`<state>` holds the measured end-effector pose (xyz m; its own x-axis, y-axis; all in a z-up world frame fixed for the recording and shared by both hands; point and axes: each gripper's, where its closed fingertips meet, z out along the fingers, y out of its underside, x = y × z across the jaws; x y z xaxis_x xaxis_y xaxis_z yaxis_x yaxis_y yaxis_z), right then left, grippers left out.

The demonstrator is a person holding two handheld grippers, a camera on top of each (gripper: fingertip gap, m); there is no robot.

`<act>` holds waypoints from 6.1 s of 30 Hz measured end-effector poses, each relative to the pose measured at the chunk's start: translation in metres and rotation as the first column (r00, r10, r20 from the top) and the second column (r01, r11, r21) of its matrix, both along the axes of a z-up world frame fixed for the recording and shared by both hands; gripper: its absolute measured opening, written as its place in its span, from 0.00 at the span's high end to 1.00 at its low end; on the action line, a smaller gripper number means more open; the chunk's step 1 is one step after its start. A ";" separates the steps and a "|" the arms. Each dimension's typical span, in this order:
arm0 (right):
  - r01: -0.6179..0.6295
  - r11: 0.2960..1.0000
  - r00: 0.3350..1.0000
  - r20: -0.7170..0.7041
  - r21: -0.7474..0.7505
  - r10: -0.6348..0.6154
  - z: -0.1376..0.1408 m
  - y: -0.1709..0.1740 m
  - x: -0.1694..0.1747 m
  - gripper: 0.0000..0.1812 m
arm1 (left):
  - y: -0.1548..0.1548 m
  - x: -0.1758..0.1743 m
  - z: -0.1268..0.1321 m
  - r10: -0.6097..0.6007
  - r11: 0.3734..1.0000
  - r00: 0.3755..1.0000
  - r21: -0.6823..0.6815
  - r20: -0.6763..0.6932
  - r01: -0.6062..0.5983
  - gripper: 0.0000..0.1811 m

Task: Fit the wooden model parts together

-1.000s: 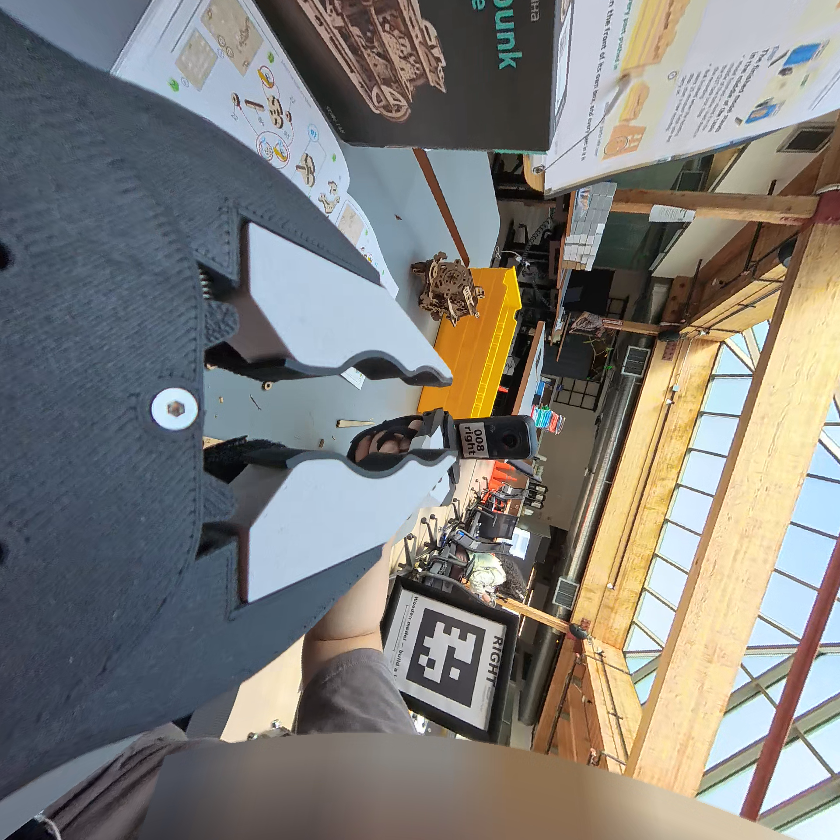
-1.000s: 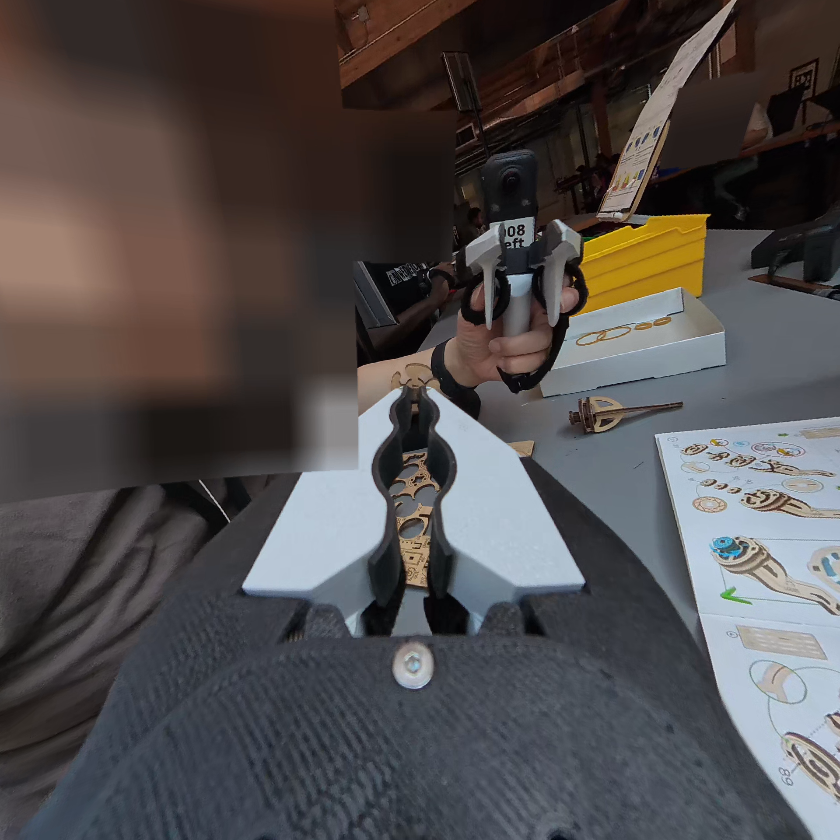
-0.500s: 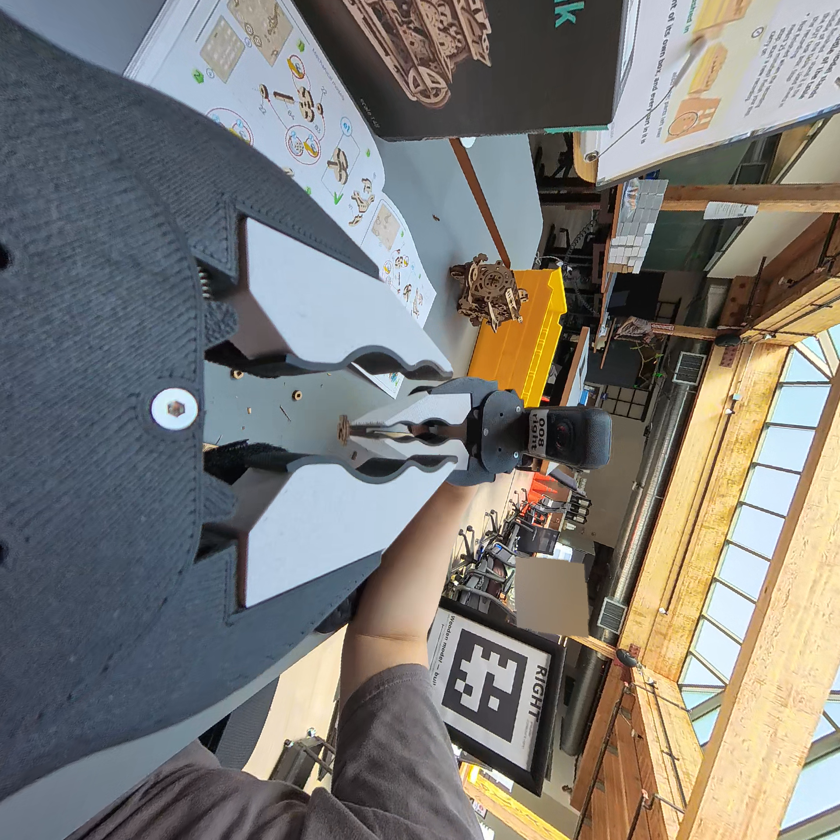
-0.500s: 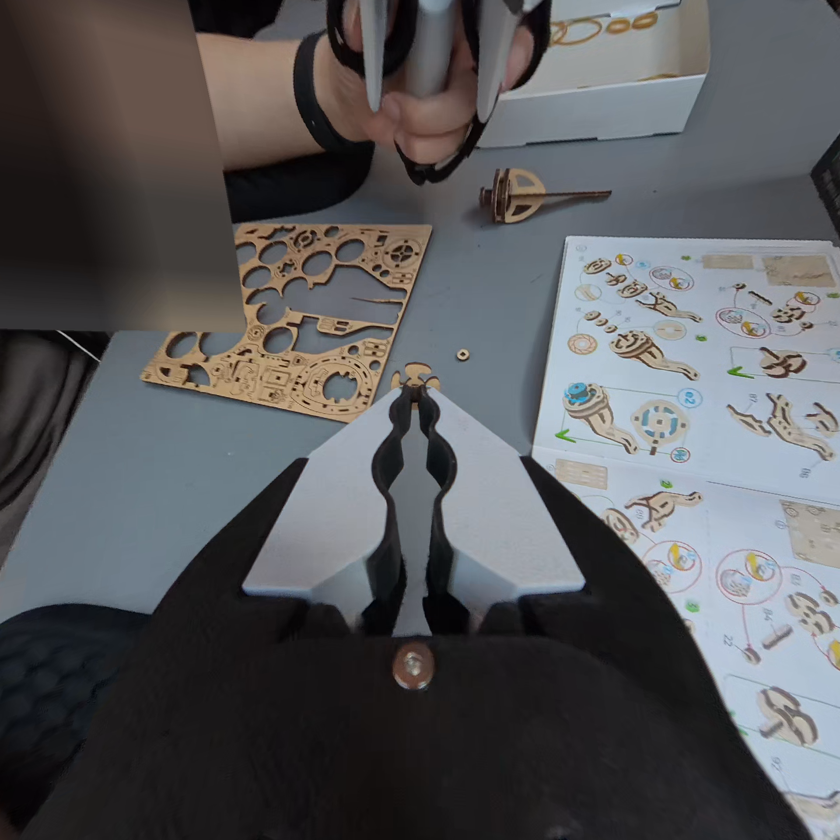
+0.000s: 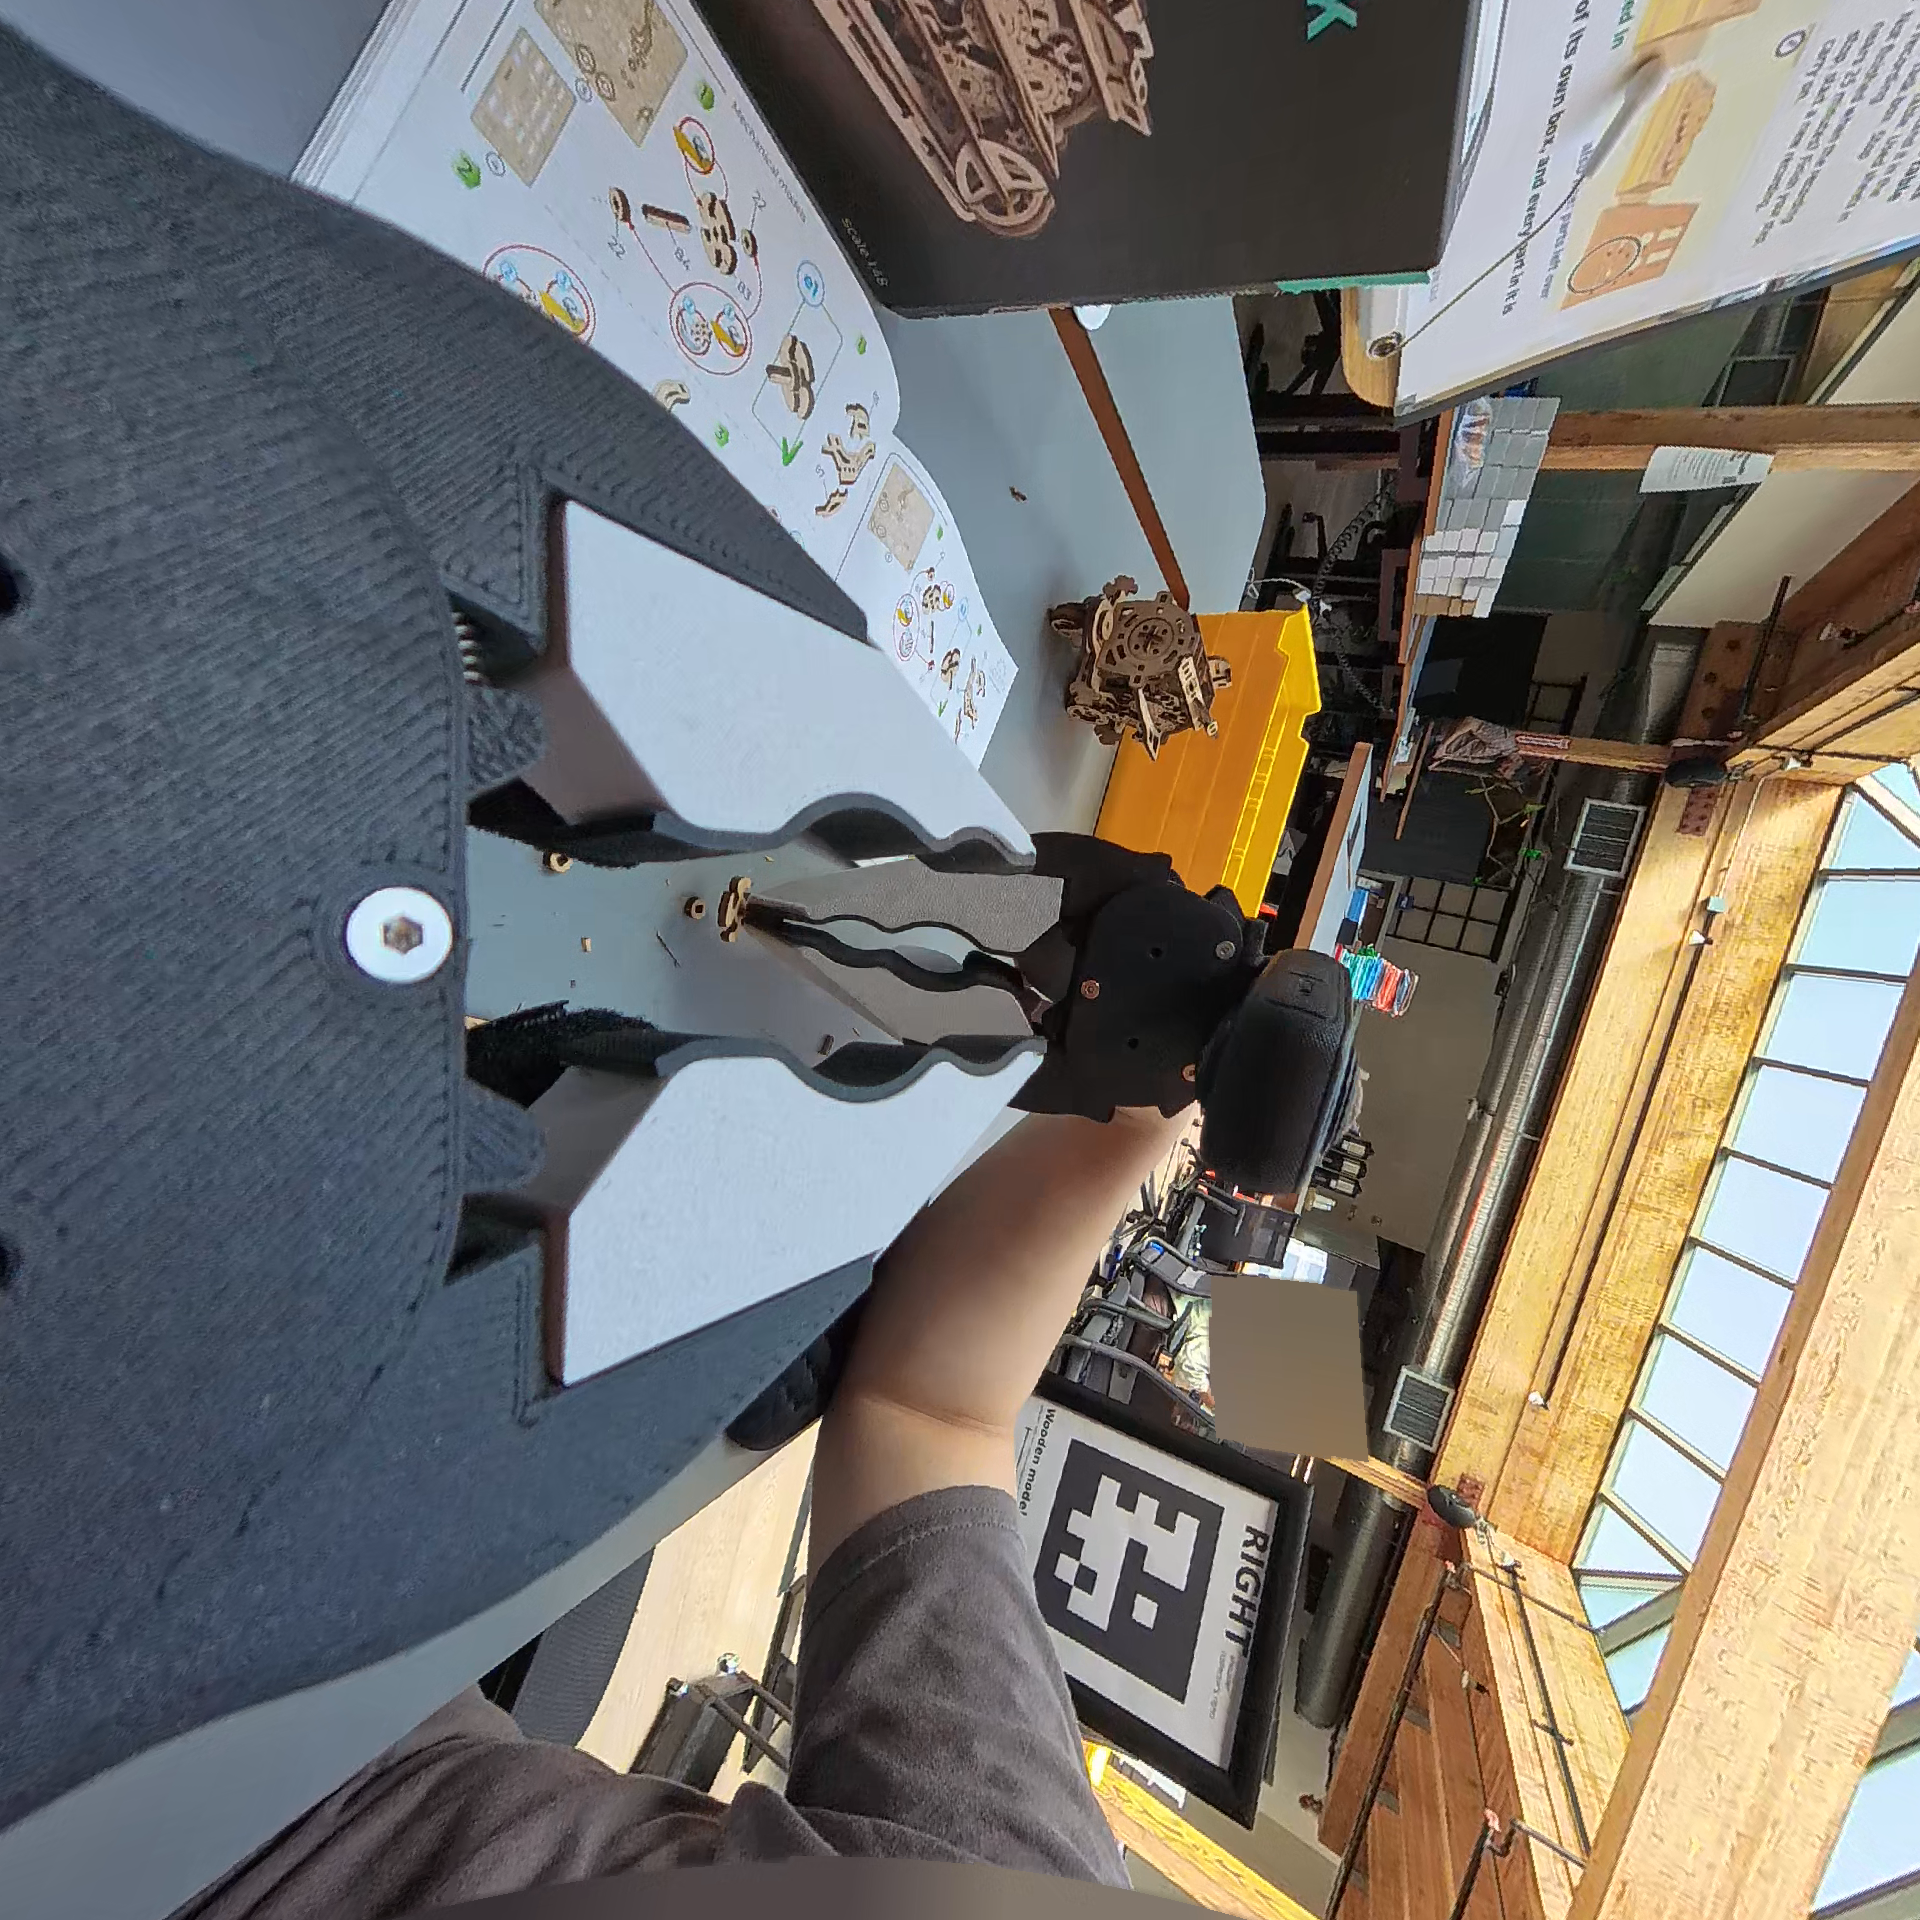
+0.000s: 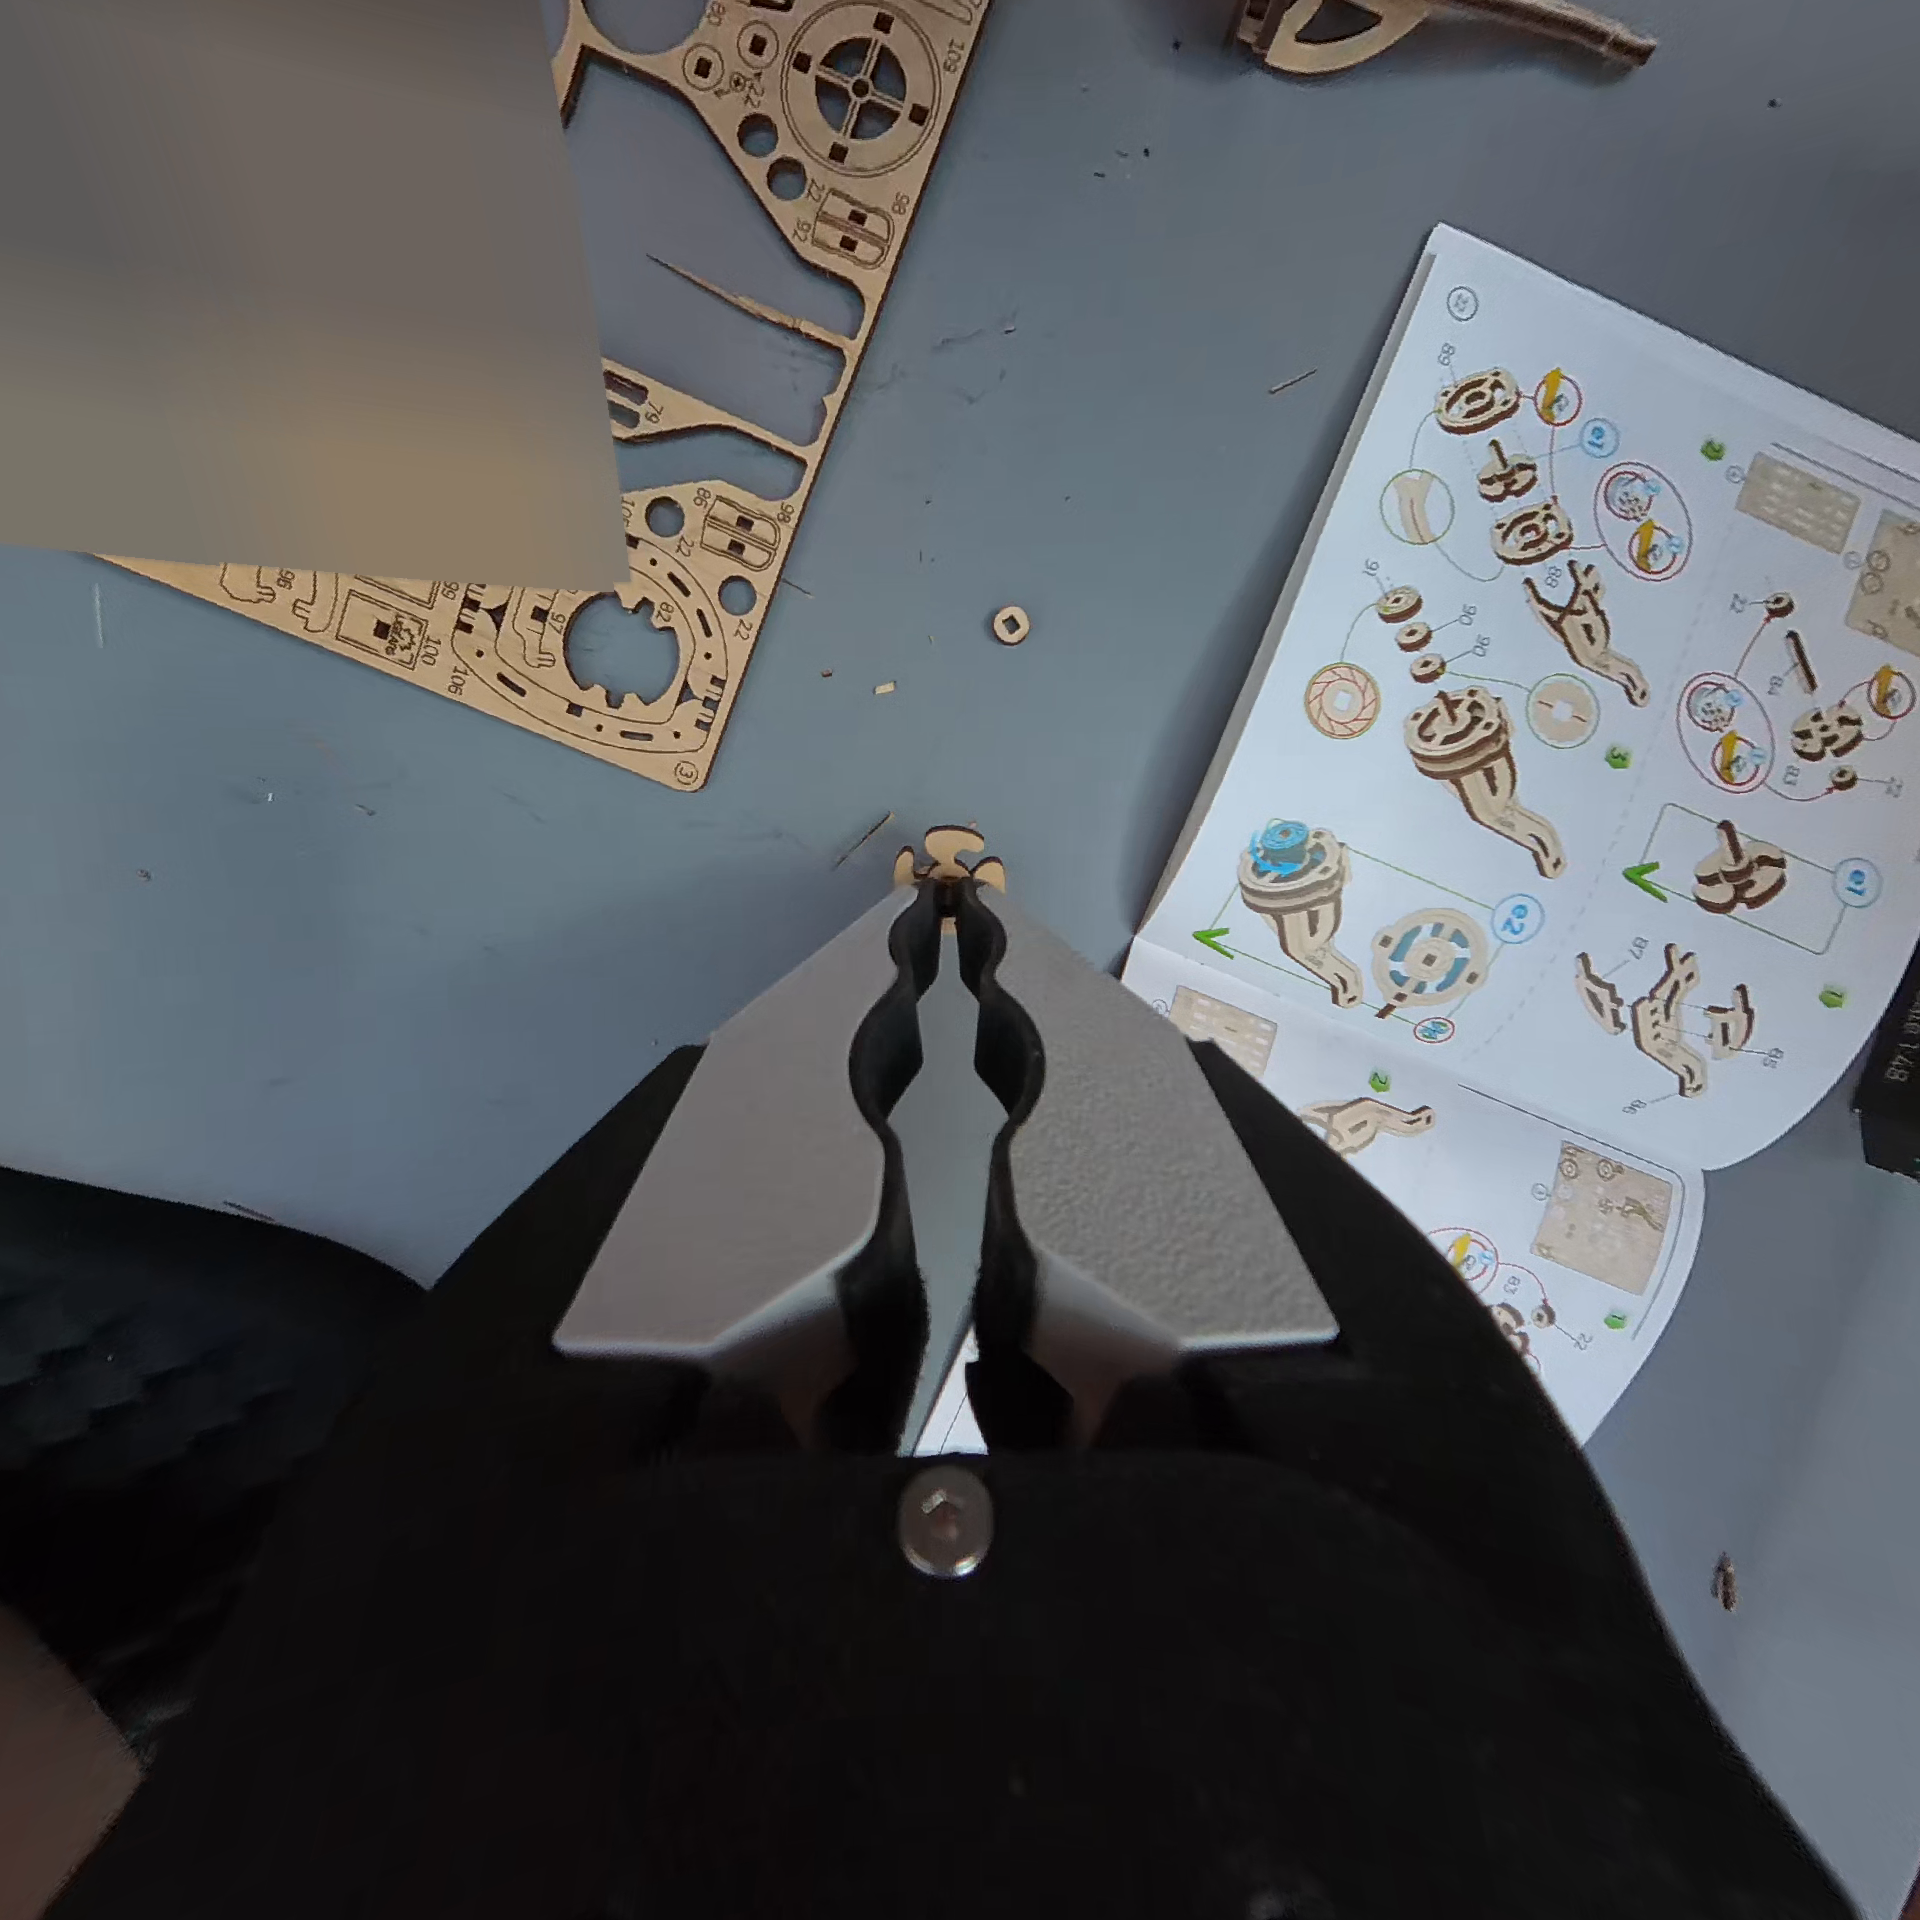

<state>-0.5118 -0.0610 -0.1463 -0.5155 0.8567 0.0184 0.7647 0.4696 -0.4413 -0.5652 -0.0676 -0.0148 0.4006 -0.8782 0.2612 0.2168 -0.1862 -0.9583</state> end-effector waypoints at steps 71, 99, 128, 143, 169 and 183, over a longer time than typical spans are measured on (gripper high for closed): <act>0.033 0.999 0.983 0.182 0.010 -0.034 -0.014 -0.003 0.003 0.99 | -0.003 0.000 0.006 -0.022 1.000 0.999 -0.013 0.023 0.022 0.84; 0.045 0.997 0.985 0.160 0.070 -0.056 -0.014 -0.003 0.002 0.99 | -0.002 -0.006 0.012 -0.010 1.000 0.999 -0.008 0.046 0.010 0.84; 0.047 0.983 0.978 0.192 0.178 -0.082 -0.017 0.005 0.009 0.98 | 0.000 -0.012 0.013 0.001 1.000 0.998 -0.018 0.068 0.000 0.84; 0.046 0.995 0.981 0.186 0.084 -0.061 -0.016 0.002 0.008 0.99 | 0.000 -0.013 0.015 0.001 1.000 0.997 -0.017 0.072 0.000 0.84; -0.097 0.942 0.867 0.492 0.323 -0.079 -0.017 0.001 0.008 0.99 | 0.002 -0.035 0.030 0.039 0.999 0.987 -0.004 0.159 -0.039 0.84; -0.069 0.976 0.861 0.507 0.204 -0.045 -0.017 0.001 0.008 0.99 | 0.002 -0.040 0.033 0.046 0.999 0.984 -0.003 0.175 -0.046 0.84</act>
<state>-0.5038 -0.0603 -0.1638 -0.5123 0.8559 -0.0708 0.8483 0.5172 0.1137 -0.6048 -0.0652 0.0181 0.3886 -0.8603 0.3300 0.3890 -0.1715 -0.9051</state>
